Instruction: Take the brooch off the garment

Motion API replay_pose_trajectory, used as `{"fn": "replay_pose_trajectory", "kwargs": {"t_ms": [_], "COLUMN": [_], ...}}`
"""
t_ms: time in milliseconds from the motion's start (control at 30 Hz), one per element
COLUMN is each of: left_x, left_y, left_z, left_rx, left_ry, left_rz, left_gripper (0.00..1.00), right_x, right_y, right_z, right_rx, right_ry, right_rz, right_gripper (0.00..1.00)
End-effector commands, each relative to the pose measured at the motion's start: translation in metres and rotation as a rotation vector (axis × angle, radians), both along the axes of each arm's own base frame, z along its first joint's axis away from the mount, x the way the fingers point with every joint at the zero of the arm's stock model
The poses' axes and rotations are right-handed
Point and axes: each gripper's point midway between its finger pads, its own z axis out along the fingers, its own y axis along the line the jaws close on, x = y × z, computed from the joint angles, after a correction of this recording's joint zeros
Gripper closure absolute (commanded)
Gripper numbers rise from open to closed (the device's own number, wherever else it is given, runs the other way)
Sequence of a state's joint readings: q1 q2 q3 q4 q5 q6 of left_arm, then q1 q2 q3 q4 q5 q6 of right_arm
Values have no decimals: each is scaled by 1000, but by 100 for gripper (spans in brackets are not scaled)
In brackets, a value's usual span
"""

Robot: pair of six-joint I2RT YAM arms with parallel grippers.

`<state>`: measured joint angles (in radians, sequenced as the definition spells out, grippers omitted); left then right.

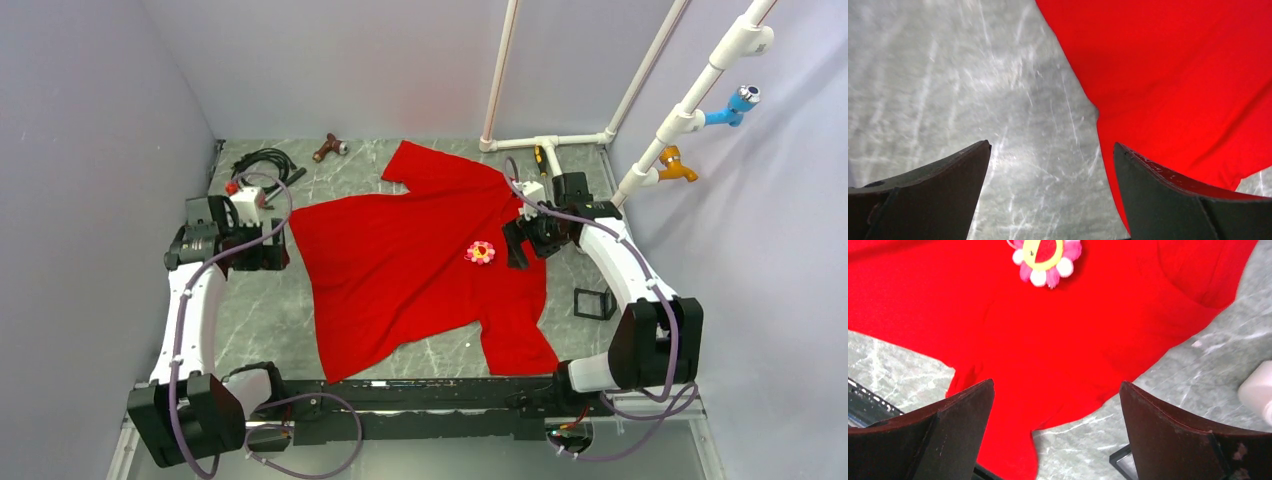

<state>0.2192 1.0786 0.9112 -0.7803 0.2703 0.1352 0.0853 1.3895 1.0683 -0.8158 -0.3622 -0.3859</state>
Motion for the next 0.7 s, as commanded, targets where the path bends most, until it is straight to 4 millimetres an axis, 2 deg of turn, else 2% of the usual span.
{"fn": "replay_pose_trajectory", "kwargs": {"t_ms": [0,100,233,467,667], "left_x": [33,42,50,56,55], "left_y": [4,0,-6,-16,-13], "left_z": [66,85,96,87,82], "left_rx": [25,3,-50,-126,-113], "left_ry": [-216,-265,-277,-248,-227], "left_rz": [0,-9,-9,-18,-9], "left_gripper": [1,0,0,1,1], "right_x": [35,43,49,54,61], "right_y": [12,23,42,76,88], "right_z": [32,37,30,15,-19], "right_rx": [44,30,-49,-84,-125], "right_ry": [-171,-212,-216,-213,-154], "right_rz": [40,96,196,347,419], "right_gripper": [0,0,0,5,11]}}
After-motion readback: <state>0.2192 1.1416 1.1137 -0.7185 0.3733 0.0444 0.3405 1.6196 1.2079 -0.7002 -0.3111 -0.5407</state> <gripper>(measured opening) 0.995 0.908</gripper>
